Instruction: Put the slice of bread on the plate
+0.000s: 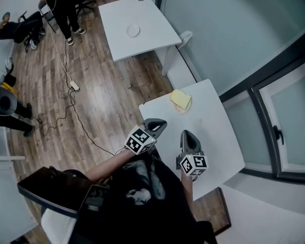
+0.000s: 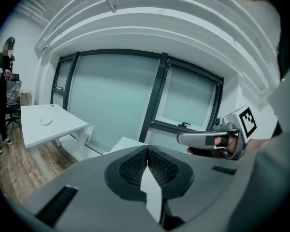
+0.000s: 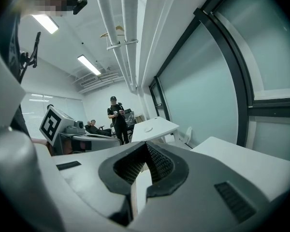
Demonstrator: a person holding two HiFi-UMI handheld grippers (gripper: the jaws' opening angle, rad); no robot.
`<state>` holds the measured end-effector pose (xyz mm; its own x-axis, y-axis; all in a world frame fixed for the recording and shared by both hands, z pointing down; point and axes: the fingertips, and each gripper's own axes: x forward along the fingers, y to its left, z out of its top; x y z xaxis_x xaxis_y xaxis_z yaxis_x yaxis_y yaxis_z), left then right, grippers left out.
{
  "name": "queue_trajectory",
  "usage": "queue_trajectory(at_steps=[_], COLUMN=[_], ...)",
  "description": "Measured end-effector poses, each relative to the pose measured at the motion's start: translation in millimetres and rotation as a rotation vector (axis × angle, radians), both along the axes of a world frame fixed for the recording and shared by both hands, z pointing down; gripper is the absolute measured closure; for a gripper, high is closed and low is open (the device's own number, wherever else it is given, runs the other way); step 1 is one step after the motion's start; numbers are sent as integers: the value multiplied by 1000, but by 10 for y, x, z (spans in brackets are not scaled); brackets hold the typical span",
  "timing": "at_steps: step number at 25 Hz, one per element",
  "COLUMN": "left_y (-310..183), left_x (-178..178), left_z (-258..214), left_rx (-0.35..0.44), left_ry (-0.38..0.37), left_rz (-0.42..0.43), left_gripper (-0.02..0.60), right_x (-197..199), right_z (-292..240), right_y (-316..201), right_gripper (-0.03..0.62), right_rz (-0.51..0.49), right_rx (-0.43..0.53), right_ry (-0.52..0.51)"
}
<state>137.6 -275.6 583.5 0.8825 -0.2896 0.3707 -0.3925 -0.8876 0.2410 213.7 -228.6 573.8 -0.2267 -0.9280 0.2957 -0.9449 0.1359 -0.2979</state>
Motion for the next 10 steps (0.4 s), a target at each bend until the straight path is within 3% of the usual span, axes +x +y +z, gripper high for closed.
queue_trajectory(at_steps=[10], left_y=[118], left_x=[-73], left_z=[86], left_rx=[-27], left_ry=[-8], left_rz=[-16], left_gripper=[575], right_x=[-13], right_z=[7], right_y=[107], right_gripper=[585], right_rz=[0], right_rx=[8], right_ry=[-12])
